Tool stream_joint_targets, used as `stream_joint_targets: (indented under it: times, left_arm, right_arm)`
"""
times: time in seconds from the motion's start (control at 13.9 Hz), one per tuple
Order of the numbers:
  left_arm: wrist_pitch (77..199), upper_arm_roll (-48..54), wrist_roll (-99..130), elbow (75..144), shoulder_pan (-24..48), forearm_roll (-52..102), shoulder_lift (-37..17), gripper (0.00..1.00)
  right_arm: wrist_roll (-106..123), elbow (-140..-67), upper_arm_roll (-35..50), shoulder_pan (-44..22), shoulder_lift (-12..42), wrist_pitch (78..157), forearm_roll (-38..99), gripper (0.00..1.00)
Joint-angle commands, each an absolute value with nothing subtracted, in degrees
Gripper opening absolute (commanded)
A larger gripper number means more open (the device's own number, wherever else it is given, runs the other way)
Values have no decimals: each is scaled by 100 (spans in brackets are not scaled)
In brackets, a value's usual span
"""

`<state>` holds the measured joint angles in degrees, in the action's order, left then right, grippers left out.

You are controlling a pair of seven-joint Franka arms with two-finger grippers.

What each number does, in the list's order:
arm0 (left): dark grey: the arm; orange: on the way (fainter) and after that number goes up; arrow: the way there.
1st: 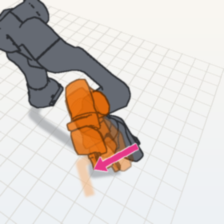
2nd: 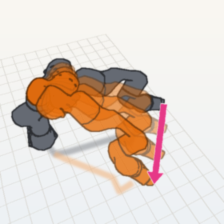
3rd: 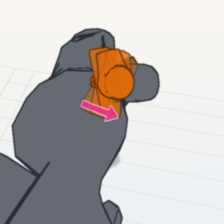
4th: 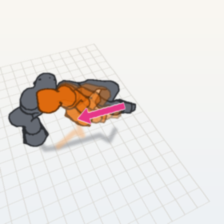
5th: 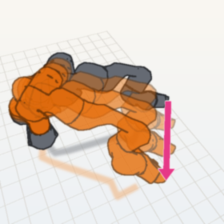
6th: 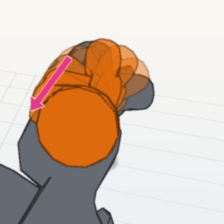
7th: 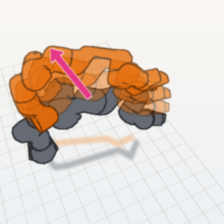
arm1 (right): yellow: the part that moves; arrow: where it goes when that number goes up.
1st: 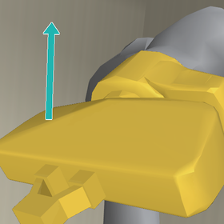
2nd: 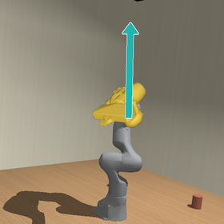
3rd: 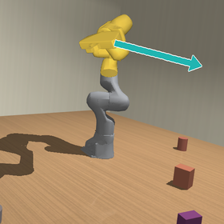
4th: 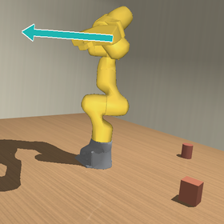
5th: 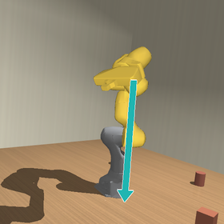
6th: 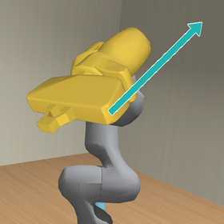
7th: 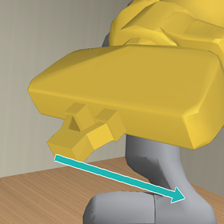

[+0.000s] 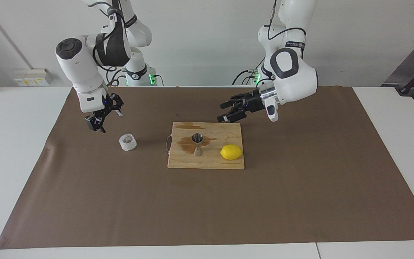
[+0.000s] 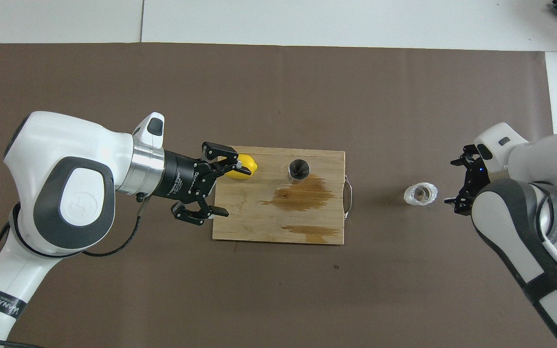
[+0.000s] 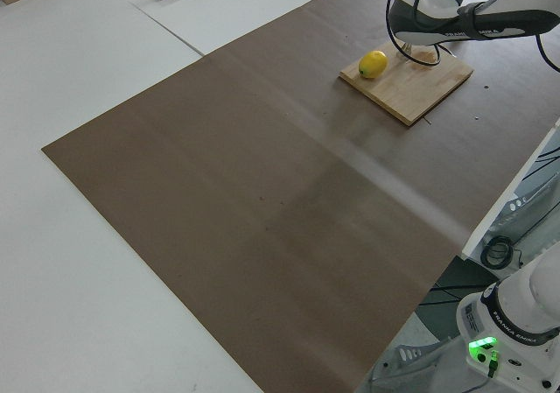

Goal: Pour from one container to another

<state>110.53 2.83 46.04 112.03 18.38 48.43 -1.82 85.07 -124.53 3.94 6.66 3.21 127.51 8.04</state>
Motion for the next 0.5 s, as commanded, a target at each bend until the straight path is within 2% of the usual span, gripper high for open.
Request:
stream_joint_targets:
  times: [0.0,0.14,0.43]
  left_arm:
    - [10680,325,4632,10698,1968,3599,-123,100]
    - [10407,316,4623,10530,1960,3070,-53,100]
    - [10354,290,4605,10503,1899,1900,298,100]
  right_arm:
    - [9200,-12717,466,694,518,13156,1211,100]
    - [9683,-12814,466,703,650,13490,1414,100]
    - [9914,-12893,475,642,791,13544,1748,100]
